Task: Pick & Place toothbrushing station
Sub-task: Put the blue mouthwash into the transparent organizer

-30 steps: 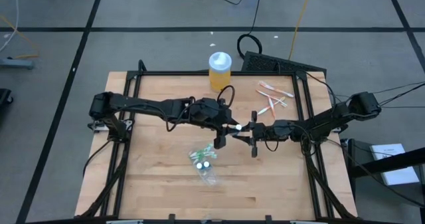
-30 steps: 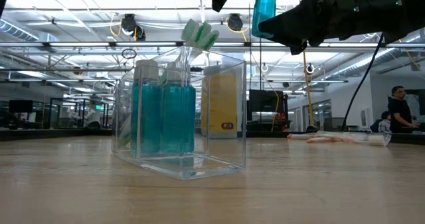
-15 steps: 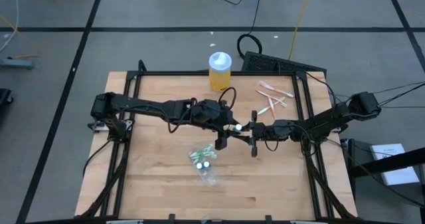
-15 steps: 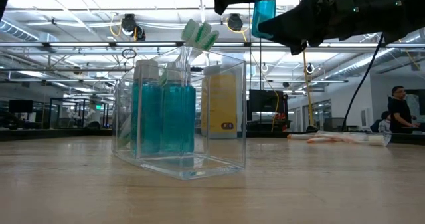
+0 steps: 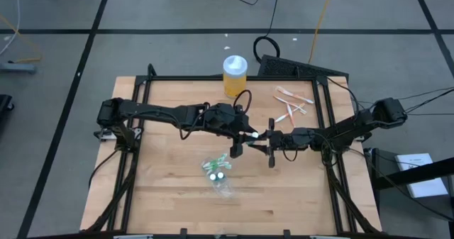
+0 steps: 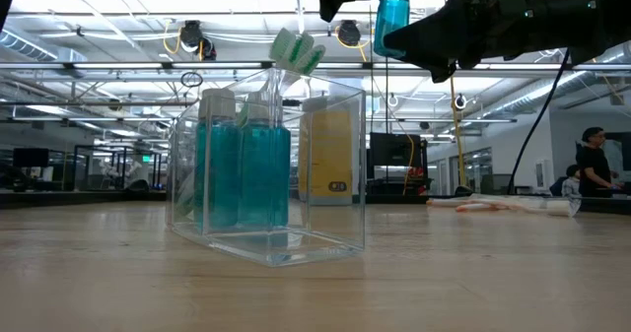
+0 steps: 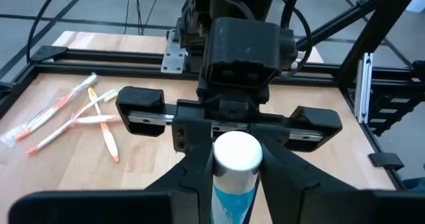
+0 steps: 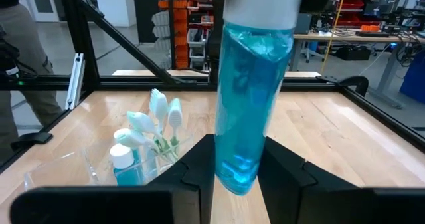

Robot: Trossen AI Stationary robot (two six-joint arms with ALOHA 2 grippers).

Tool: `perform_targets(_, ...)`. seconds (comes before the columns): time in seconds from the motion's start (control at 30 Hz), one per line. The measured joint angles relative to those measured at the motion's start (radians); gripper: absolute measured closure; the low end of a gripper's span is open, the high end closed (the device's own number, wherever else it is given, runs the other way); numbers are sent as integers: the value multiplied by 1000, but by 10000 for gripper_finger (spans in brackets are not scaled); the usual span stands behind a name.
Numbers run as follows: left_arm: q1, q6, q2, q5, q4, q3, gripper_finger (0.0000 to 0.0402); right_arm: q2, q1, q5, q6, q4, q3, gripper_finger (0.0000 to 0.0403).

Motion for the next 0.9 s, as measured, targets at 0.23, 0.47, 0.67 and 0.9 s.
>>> perform_targets(0.23,-4,12,-69,-7,-49,-2,303,0,4,3,32,-4,0,246)
perform_targets(0.47,-101,-22,-202,-128,-200,-15,303,-13,4,1,63,-37,0,169)
perform_targets(0.67,-304,-115,-301,-421,-125,-185,303,-69,5,2,56,-74,0,151)
perform_targets(0.9,-520,-256,-342,-681,155,-451,303,-125,5,1,59,-105,0,149)
